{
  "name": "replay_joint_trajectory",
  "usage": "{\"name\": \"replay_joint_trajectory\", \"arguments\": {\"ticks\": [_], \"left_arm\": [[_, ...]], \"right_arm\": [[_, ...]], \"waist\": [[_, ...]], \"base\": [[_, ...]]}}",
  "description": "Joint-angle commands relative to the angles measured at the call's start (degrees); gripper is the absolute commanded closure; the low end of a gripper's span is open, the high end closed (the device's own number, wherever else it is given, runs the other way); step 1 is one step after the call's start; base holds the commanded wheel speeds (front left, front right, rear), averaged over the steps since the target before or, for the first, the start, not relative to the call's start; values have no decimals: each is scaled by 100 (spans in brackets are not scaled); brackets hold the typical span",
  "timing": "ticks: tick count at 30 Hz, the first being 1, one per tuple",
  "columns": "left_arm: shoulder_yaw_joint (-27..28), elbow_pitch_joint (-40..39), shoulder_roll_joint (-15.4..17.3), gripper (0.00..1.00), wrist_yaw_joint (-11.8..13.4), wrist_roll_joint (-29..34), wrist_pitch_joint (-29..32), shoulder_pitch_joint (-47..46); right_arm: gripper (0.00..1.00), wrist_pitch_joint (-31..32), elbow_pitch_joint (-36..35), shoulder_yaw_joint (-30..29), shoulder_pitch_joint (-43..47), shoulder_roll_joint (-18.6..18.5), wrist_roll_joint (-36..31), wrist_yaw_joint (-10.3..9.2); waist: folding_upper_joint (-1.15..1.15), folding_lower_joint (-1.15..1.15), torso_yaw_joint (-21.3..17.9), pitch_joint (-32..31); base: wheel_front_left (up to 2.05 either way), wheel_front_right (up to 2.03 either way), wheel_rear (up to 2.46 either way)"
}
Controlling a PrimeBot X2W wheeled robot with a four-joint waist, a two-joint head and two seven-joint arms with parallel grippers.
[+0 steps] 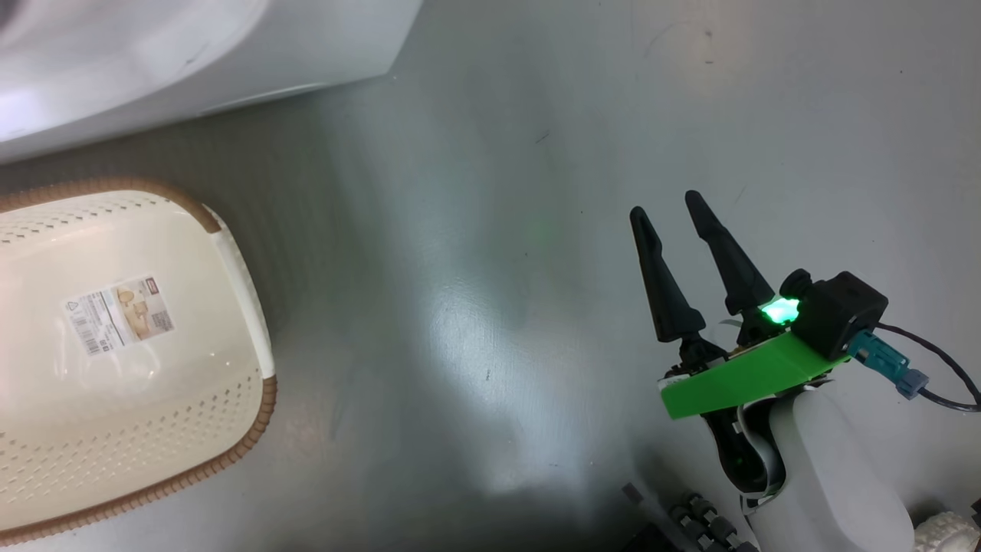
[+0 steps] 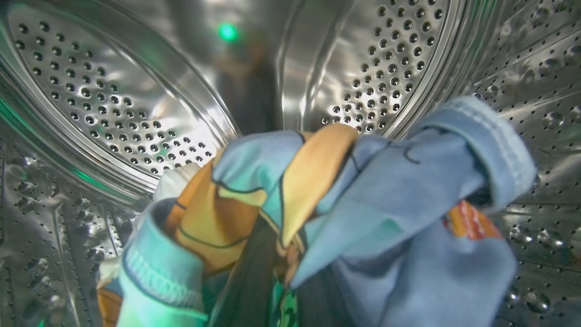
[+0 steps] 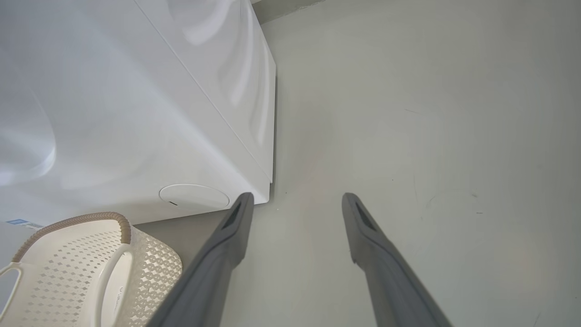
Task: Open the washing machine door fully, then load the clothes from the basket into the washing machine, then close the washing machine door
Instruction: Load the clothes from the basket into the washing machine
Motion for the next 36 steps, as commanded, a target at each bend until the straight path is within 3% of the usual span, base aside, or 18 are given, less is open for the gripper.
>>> {"name": "replay_joint_trajectory", "arguments": {"ticks": [1,2,3,19,36], "left_arm": [[-26,-56,327,100,-18,-53,26,-92],[-52,-6,338,91,-18,-65,16,-107],[-68,41,357,0,-3,-52,-3,-118],[-211,533,129,0,63,-133,-157,428],[41,-576,-50,0,191,-212,-183,2035]], "right_arm": [[0,-27,-77,156,107,23,112,9],[0,-27,-70,157,101,23,117,9],[0,-27,-64,157,93,23,121,9],[0,-27,55,-36,139,23,62,9],[0,-27,207,-132,313,23,-7,9]], "waist": [[0,0,1,-9],[0,0,3,-15],[0,0,6,-22],[0,0,208,-635],[0,0,318,-1463]], "base": [[0,0,0],[0,0,0],[0,0,0],[0,0,0],[0,0,0]]}}
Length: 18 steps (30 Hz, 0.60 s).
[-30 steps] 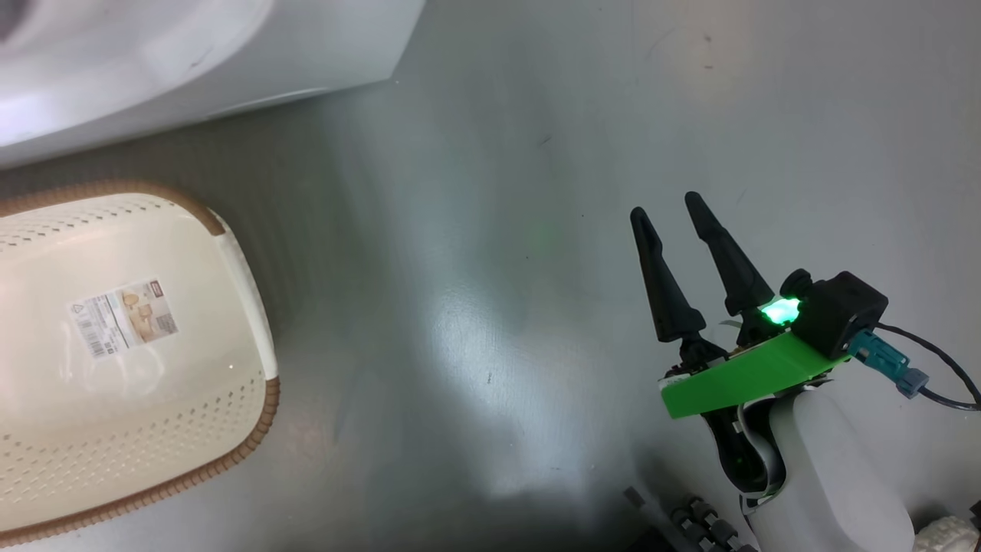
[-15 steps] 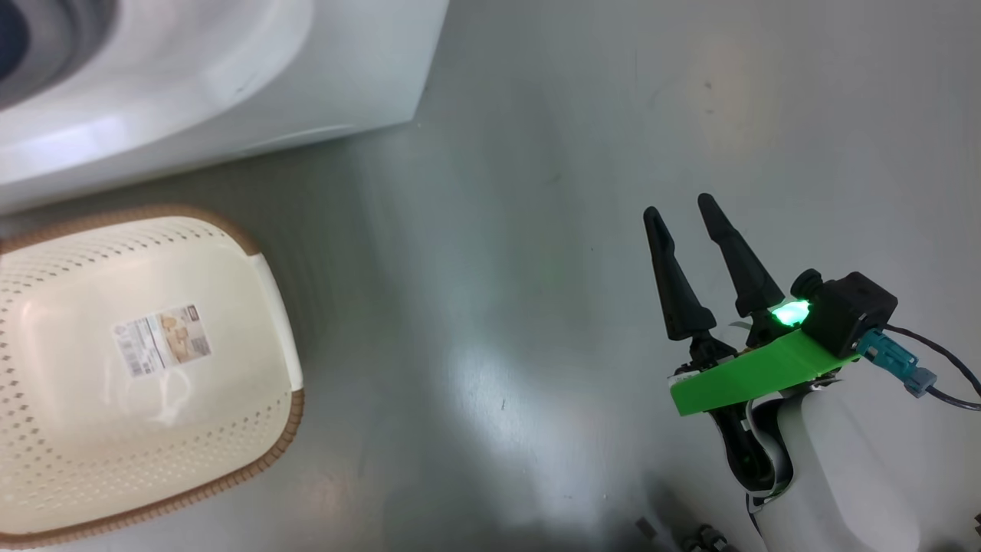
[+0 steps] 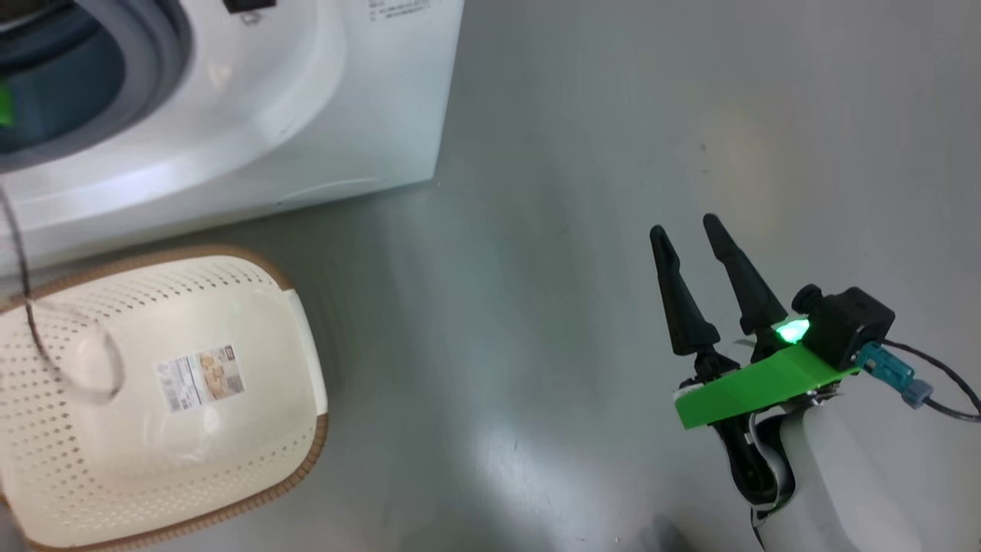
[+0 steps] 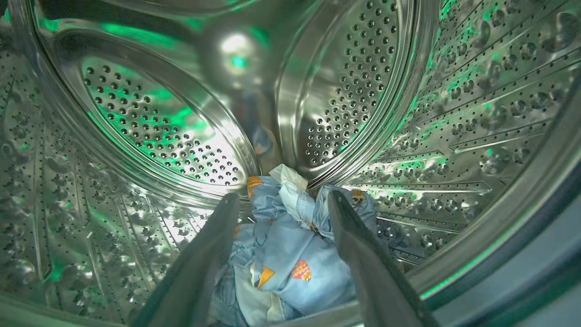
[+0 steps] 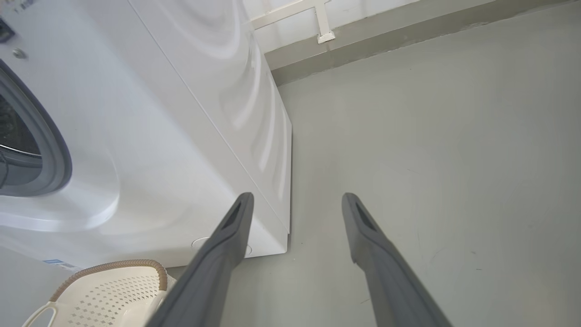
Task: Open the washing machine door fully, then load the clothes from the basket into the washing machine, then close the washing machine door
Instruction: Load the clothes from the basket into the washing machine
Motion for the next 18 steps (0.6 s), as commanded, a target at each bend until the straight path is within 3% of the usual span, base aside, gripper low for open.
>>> {"name": "replay_joint_trajectory", "arguments": {"ticks": [1,18], "left_arm": [[114,-185,260,0,46,-6,-27,132],[694,-1690,-265,0,151,17,-28,2437]], "right_arm": [[0,-27,-91,103,180,23,-62,9],[0,-27,117,87,407,23,-161,9]], "waist": [[0,0,48,-163],[0,0,156,-1141]], "base": [[0,0,0],[0,0,0]]}}
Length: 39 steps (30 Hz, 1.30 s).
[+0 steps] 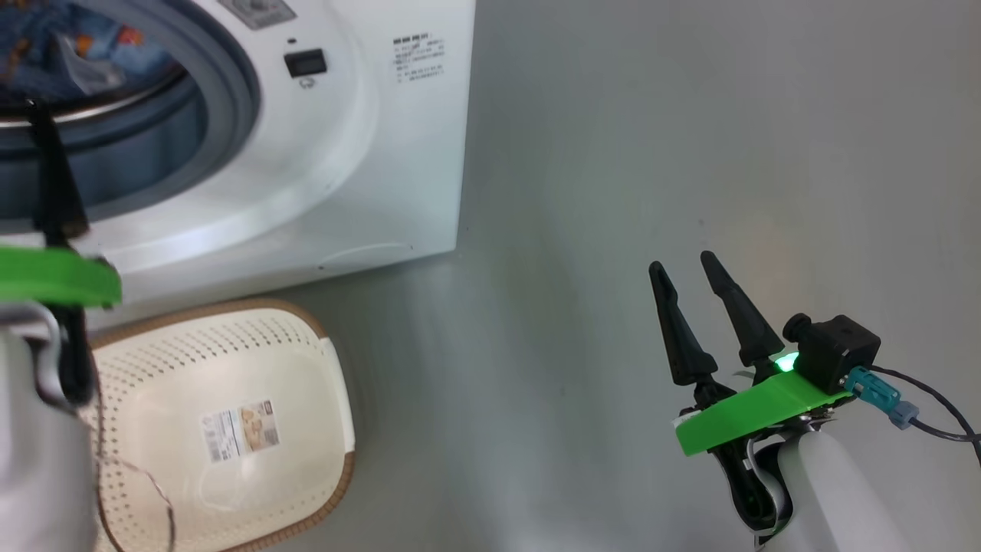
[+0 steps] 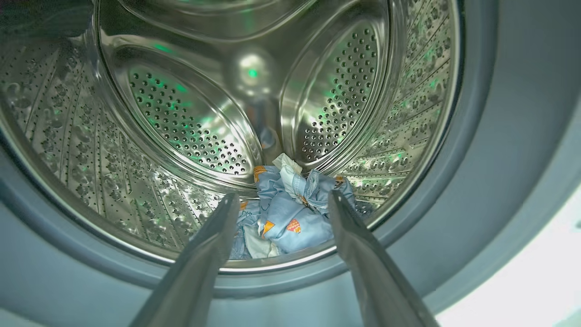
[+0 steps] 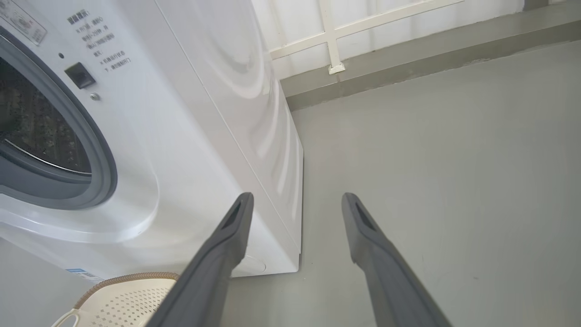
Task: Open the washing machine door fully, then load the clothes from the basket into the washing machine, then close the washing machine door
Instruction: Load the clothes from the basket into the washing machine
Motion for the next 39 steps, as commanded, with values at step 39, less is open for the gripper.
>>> {"name": "replay_joint_trajectory", "arguments": {"ticks": [39], "left_arm": [[710,-3064,-1090,0,366,538,-28,4667]], "right_arm": [[0,-27,-215,-168,819,24,-568,9]], "waist": [[0,0,242,-1994]], "base": [[0,0,0]]}}
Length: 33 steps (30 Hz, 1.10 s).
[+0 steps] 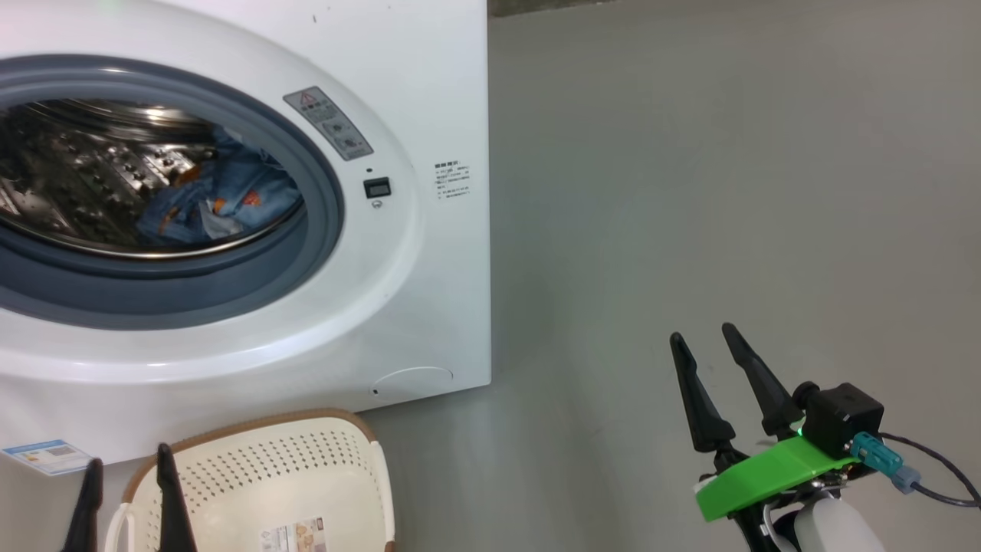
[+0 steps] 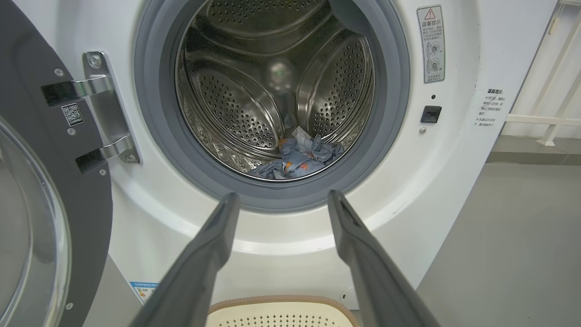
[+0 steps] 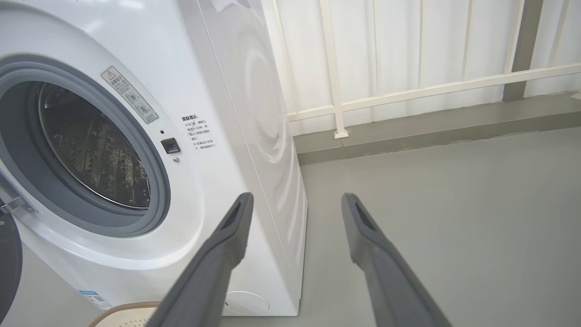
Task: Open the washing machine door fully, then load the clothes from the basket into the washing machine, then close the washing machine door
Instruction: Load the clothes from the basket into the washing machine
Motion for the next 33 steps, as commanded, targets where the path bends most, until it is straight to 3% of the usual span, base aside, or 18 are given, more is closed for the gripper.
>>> {"name": "replay_joint_trajectory", "arguments": {"ticks": [1,7,12,33], "left_arm": [[126,-199,74,0,84,-61,-29,-4],[-83,-391,73,0,377,-160,-29,355],[-199,-519,73,0,474,-166,-29,530],[-222,-610,72,0,400,-194,-29,572]], "right_arm": [[0,-27,-145,131,40,21,-72,9],[0,-27,-195,96,134,21,-158,9],[0,-27,-246,50,196,21,-207,9],[0,-27,-303,4,249,21,-266,9]], "waist": [[0,0,36,-51],[0,0,72,-139],[0,0,125,-165],[0,0,247,-165]], "base": [[0,0,0],[0,0,0],[0,0,0],[0,0,0]]}}
